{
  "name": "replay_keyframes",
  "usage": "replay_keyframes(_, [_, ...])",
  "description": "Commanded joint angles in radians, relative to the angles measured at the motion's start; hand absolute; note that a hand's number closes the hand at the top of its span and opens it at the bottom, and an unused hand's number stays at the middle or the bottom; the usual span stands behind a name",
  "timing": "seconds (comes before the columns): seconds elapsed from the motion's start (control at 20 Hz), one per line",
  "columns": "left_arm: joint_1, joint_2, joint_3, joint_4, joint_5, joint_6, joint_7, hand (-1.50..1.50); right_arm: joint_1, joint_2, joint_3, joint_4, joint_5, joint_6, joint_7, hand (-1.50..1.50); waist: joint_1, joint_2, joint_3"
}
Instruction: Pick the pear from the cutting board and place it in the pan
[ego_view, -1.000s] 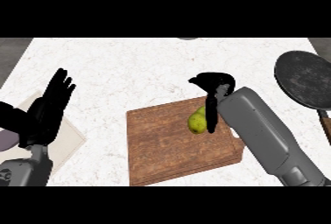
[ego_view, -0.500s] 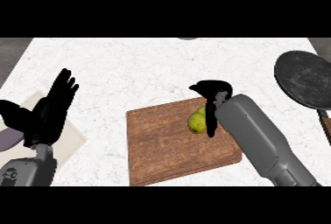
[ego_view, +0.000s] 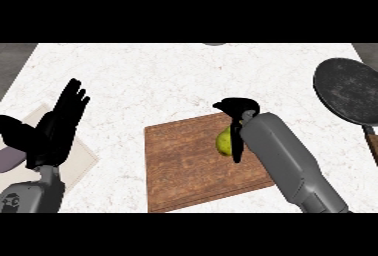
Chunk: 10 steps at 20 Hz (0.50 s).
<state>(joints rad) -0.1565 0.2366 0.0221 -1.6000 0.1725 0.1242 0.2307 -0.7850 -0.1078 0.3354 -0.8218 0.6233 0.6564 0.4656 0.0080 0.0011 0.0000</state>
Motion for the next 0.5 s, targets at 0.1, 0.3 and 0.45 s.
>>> replay_keyframes(0.1, [-0.003, -0.020, -0.020, -0.030, -0.026, 0.008, 0.030, 0.00, 0.004, 0.026, 0.028, 0.127, 0.080, -0.115, -0.198, 1.50, 0.012, 0.004, 0.001])
replay_keyframes(0.3, [-0.020, -0.008, 0.026, 0.022, -0.012, -0.014, -0.008, 0.00, 0.013, 0.034, 0.008, 0.117, 0.096, -0.141, -0.220, 1.50, 0.003, 0.003, 0.000])
replay_keyframes(0.45, [-0.011, -0.028, -0.002, 0.033, -0.020, -0.030, -0.029, 0.00, 0.006, 0.066, 0.005, 0.175, 0.123, -0.197, -0.238, 1.50, 0.005, 0.005, 0.000])
